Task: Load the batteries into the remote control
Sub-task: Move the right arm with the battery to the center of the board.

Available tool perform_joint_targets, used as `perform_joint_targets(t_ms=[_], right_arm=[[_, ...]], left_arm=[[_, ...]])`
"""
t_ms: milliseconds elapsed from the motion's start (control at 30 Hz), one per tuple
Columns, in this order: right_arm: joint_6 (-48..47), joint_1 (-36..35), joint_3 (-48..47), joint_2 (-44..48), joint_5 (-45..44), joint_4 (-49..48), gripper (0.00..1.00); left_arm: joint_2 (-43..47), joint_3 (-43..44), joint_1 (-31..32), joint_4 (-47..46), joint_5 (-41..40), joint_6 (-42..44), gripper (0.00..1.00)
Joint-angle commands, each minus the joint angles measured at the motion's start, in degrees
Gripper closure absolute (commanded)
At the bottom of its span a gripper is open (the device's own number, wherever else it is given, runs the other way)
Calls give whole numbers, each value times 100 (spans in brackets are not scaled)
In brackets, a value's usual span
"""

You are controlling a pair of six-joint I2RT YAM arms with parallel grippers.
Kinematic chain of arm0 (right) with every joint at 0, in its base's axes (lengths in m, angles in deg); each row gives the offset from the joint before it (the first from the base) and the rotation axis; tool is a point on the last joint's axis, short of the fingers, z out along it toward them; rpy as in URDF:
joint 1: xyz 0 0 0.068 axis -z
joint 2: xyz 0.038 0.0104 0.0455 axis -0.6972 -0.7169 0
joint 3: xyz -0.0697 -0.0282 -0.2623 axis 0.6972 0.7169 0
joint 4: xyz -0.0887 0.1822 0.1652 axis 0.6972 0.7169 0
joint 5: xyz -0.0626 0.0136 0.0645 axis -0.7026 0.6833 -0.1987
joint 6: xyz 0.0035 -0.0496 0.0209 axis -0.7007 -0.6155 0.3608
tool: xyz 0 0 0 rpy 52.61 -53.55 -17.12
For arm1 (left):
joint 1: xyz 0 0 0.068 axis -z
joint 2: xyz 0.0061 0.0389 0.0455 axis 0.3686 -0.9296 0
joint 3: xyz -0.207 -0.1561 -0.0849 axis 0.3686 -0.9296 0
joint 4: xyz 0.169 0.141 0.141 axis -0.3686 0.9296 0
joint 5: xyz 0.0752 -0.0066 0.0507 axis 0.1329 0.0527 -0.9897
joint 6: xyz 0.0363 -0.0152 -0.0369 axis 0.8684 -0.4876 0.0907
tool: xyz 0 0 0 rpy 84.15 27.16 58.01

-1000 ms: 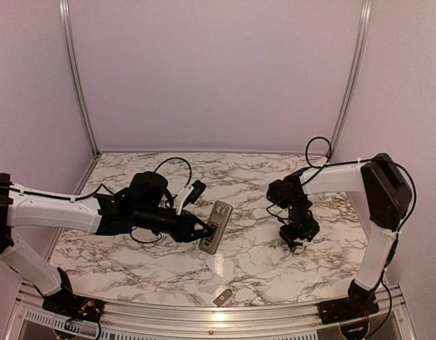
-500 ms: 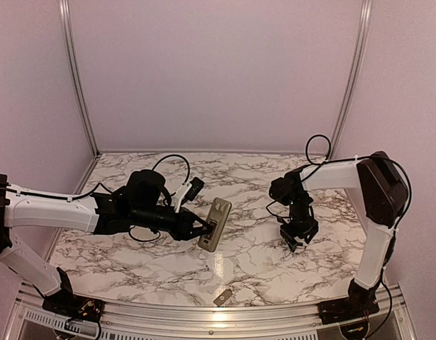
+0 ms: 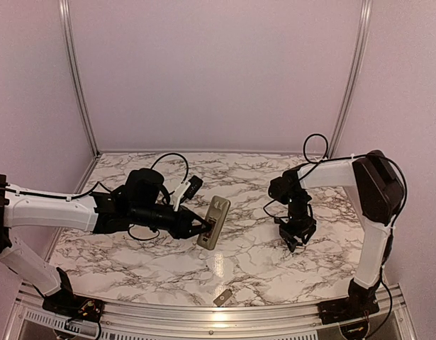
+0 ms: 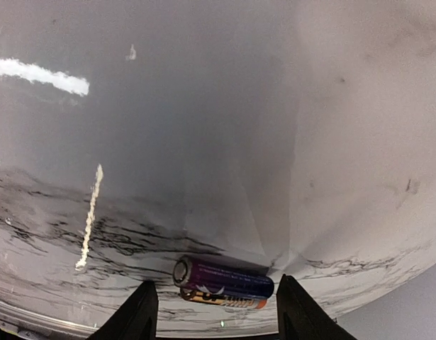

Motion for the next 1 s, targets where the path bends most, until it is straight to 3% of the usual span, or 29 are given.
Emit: perform_joint_targets(t_ms=[0,967], right_arm=[[-47,-15,193,-528,504,-1020,45],[-295,-220,5,-878,440,-1002,73]], left_arm=[[139,-66,-55,1,12,103,100],[169,-105,-138,2,-46,82,100]])
